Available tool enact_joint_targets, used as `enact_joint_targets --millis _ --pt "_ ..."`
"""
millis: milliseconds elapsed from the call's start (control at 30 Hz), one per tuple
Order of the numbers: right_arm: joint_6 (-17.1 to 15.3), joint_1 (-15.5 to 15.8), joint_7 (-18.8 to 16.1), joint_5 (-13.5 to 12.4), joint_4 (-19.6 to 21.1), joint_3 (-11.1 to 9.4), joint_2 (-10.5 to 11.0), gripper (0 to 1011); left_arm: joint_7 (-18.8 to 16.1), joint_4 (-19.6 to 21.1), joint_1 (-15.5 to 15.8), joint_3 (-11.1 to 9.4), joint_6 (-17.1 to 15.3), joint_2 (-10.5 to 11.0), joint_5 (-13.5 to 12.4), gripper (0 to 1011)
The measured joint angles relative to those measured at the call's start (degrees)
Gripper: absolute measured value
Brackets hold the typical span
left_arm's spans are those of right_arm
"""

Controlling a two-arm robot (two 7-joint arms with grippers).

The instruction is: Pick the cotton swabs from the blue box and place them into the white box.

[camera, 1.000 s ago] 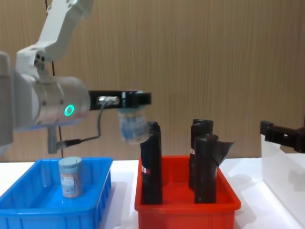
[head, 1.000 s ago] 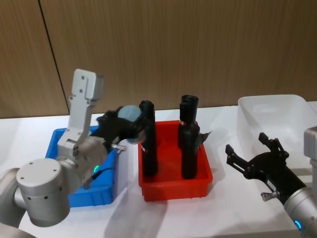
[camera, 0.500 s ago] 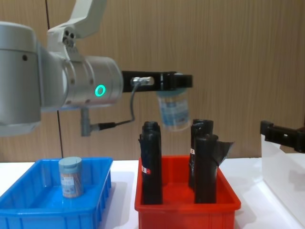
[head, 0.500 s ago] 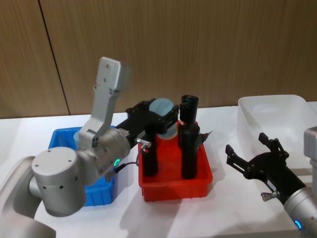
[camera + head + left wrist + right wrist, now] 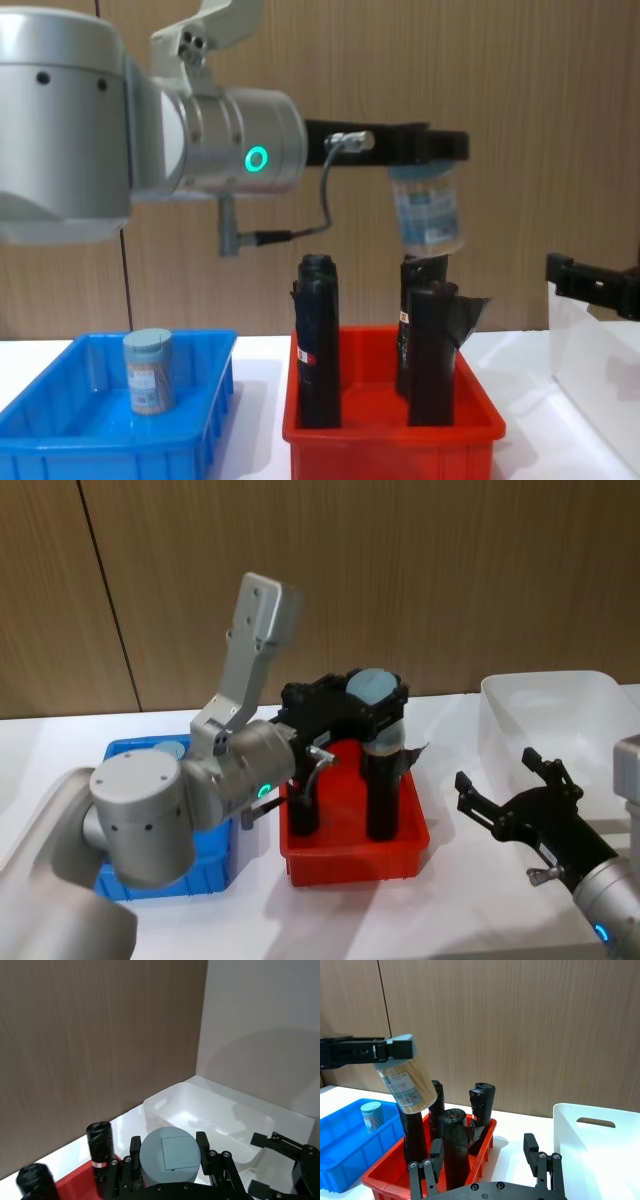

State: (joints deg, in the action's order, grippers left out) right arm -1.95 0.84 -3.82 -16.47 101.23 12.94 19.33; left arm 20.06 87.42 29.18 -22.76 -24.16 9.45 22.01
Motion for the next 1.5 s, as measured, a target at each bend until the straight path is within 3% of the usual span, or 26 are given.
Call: enact_joint_targets --millis 367,1000,1500 --pt "0.0 0.0 0.0 0.0 0.0 0.0 0.0 1002 4.65 -2.57 4.03 -0.21 -2.73 -1.69 -0.88 668" --pt "-0.16 -0.13 -0.23 0.0 0.0 -0.01 -0.03 1002 7.85 -4.55 7.04 -0.34 -4.83 -2.86 -1.78 668" --pt "-5.45 -3.74 -4.8 -0.82 -0.31 -0.14 -0.96 1002 8.48 -4.95 7.68 -0.36 -5.25 -3.1 -1.95 668"
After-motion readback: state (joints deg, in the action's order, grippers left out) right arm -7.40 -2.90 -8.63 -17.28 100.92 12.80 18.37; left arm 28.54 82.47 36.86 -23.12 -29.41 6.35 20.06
